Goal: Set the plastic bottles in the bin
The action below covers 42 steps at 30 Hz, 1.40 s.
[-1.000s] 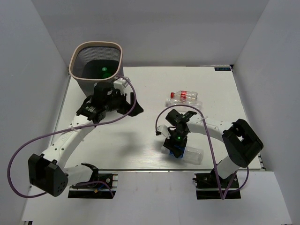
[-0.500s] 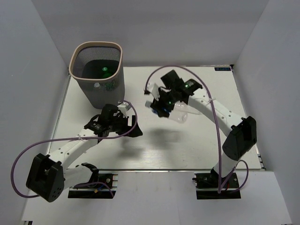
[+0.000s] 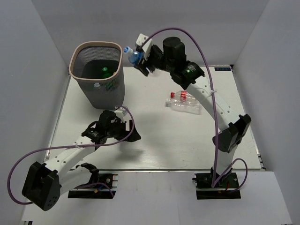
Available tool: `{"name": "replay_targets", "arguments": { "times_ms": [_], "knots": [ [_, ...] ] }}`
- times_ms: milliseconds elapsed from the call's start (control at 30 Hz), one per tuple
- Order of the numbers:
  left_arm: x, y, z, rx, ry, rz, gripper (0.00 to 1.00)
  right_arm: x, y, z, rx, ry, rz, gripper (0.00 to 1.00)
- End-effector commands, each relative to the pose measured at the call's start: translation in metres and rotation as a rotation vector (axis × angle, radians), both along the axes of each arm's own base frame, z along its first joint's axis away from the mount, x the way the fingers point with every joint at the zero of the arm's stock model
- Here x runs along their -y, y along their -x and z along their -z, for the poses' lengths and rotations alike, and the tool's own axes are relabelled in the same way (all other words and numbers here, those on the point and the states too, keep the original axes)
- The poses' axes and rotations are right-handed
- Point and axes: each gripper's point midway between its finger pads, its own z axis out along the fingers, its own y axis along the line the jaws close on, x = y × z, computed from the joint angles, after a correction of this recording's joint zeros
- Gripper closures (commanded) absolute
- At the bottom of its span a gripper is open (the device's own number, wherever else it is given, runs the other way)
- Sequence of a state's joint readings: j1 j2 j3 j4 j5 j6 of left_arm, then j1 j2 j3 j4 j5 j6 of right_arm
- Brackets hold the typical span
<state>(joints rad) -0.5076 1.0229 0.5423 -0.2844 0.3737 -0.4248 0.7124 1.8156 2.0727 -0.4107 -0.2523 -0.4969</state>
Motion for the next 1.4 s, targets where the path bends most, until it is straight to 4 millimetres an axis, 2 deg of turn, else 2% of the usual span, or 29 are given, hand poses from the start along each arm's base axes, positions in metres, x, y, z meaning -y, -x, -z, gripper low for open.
{"name": "replay_targets", "arguments": {
  "times_ms": [0, 33, 100, 133, 167, 200, 267, 367, 433, 467, 500, 533, 600, 633, 733, 767, 833, 867, 933, 967, 1000, 1133, 1167, 1233, 1267, 1333, 1367],
  "knots": [
    [0.003, 0.001, -0.004, 0.021, 0.015, 0.003, 0.01, -0.032, 0.004, -0.101, 0.254, -0.276, -0.079, 0.94],
    [0.001, 0.003, 0.000, 0.012, 0.010, 0.003, 0.01, -0.037, 0.001, -0.121, 0.332, -0.341, -0.088, 0.94],
    [0.001, 0.004, 0.004, 0.003, 0.013, -0.002, 0.01, -0.048, 0.009, -0.129, 0.372, -0.382, -0.127, 0.94],
    [0.002, 0.002, 0.002, 0.014, 0.019, -0.002, 0.01, -0.054, 0.008, -0.124, 0.382, -0.384, -0.146, 0.94],
    [0.002, 0.002, 0.002, 0.014, 0.019, -0.002, 0.01, -0.056, 0.014, -0.145, 0.460, -0.448, -0.164, 0.94],
    [0.002, 0.003, 0.004, 0.009, 0.023, -0.008, 0.01, -0.066, 0.019, -0.142, 0.470, -0.458, -0.194, 0.94],
    [0.003, 0.004, 0.008, -0.001, 0.025, -0.001, 0.01, -0.073, 0.025, -0.156, 0.529, -0.513, -0.219, 0.94],
    [0.004, 0.002, 0.008, 0.004, 0.028, -0.001, 0.01, -0.088, 0.037, -0.162, 0.575, -0.564, -0.275, 0.94],
    [0.007, 0.002, 0.009, 0.006, 0.028, 0.008, 0.01, -0.101, 0.042, -0.153, 0.584, -0.582, -0.328, 0.94],
    [0.007, 0.002, 0.012, -0.003, 0.023, 0.008, 0.01, -0.104, 0.052, -0.156, 0.603, -0.613, -0.383, 0.94],
    [0.007, 0.002, 0.012, -0.004, 0.023, 0.008, 0.01, -0.107, 0.052, -0.153, 0.598, -0.617, -0.399, 0.93],
    [0.009, 0.002, 0.013, -0.008, 0.027, 0.015, 0.01, -0.119, 0.045, -0.135, 0.571, -0.609, -0.413, 0.90],
    [0.009, 0.002, 0.013, -0.008, 0.028, 0.015, 0.01, -0.119, 0.051, -0.146, 0.564, -0.671, -0.447, 0.89],
    [0.009, 0.002, 0.015, -0.016, 0.023, 0.015, 0.01, -0.129, 0.040, -0.131, 0.537, -0.672, -0.442, 0.87],
    [0.010, 0.000, 0.012, -0.008, 0.028, 0.015, 0.01, -0.138, 0.030, -0.119, 0.468, -0.696, -0.425, 0.56],
    [0.012, 0.002, 0.012, -0.014, 0.031, 0.019, 0.01, -0.141, 0.027, -0.114, 0.451, -0.692, -0.422, 0.37],
    [0.012, 0.002, 0.009, -0.006, 0.036, 0.019, 0.01, -0.145, 0.022, -0.101, 0.429, -0.667, -0.417, 0.28],
    [0.015, -0.002, 0.003, 0.005, 0.051, 0.013, 0.01, -0.143, 0.020, -0.101, 0.426, -0.663, -0.413, 0.22],
    [0.017, -0.006, -0.004, 0.025, 0.063, 0.013, 0.01, -0.143, 0.015, -0.094, 0.414, -0.649, -0.406, 0.19],
    [0.020, -0.010, -0.011, 0.040, 0.079, 0.009, 0.01, -0.145, 0.014, -0.092, 0.410, -0.650, -0.398, 0.12],
    [0.025, -0.012, -0.017, 0.048, 0.085, 0.018, 0.01, -0.142, 0.012, -0.094, 0.411, -0.653, -0.393, 0.10],
    [0.038, -0.024, -0.032, 0.072, 0.107, 0.038, 0.01, -0.135, 0.022, -0.108, 0.432, -0.663, -0.412, 0.10],
    [0.041, -0.029, -0.032, 0.076, 0.110, 0.038, 0.01, -0.130, 0.024, -0.115, 0.444, -0.667, -0.412, 0.10],
    [0.051, -0.037, -0.045, 0.097, 0.133, 0.045, 0.01, -0.122, 0.028, -0.129, 0.467, -0.679, -0.402, 0.10],
    [0.059, -0.043, -0.051, 0.105, 0.139, 0.055, 0.01, -0.107, 0.033, -0.150, 0.499, -0.697, -0.377, 0.10],
    [0.069, -0.052, -0.059, 0.111, 0.161, 0.054, 0.01, -0.096, 0.024, -0.155, 0.486, -0.679, -0.305, 0.19],
    [0.072, -0.058, -0.060, 0.107, 0.160, 0.036, 0.01, -0.070, 0.029, -0.185, 0.516, -0.704, -0.253, 0.27]
  ]
}}
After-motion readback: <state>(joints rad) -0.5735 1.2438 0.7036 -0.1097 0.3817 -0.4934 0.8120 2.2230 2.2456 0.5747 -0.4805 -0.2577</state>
